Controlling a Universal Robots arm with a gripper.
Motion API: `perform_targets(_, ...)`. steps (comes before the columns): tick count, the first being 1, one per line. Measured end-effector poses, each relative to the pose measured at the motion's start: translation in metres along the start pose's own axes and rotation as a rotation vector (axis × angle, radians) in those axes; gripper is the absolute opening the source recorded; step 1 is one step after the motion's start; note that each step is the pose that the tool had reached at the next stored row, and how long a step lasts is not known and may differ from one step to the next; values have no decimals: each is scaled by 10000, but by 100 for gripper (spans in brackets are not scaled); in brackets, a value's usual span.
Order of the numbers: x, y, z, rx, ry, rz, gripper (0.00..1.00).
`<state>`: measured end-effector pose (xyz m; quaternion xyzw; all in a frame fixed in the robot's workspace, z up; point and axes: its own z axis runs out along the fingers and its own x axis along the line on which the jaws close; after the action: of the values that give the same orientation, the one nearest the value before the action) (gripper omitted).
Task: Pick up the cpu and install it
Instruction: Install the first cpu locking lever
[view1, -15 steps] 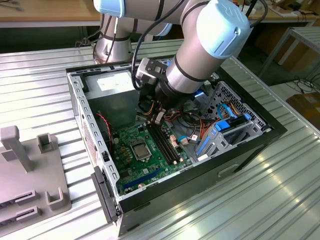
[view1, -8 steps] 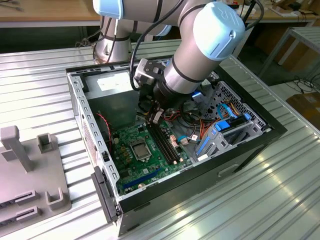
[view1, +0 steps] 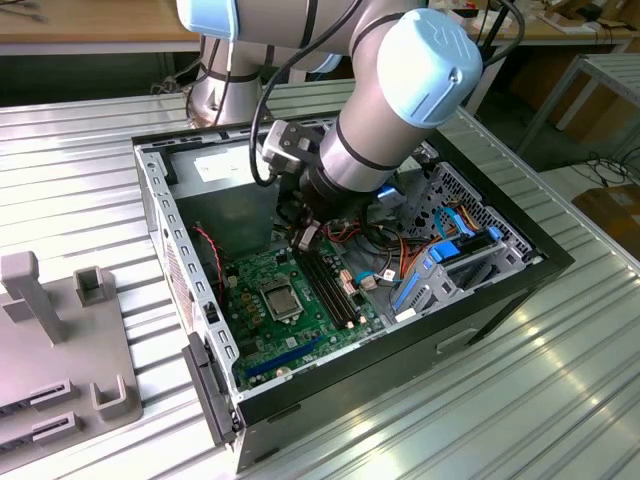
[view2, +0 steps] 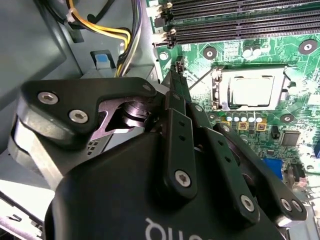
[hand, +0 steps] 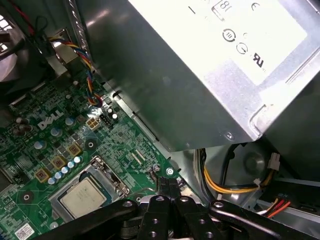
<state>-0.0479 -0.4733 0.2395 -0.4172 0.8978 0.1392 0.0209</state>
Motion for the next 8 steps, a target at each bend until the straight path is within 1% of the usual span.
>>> perform_targets(8,54,-29,-15,-18,27,-115,11)
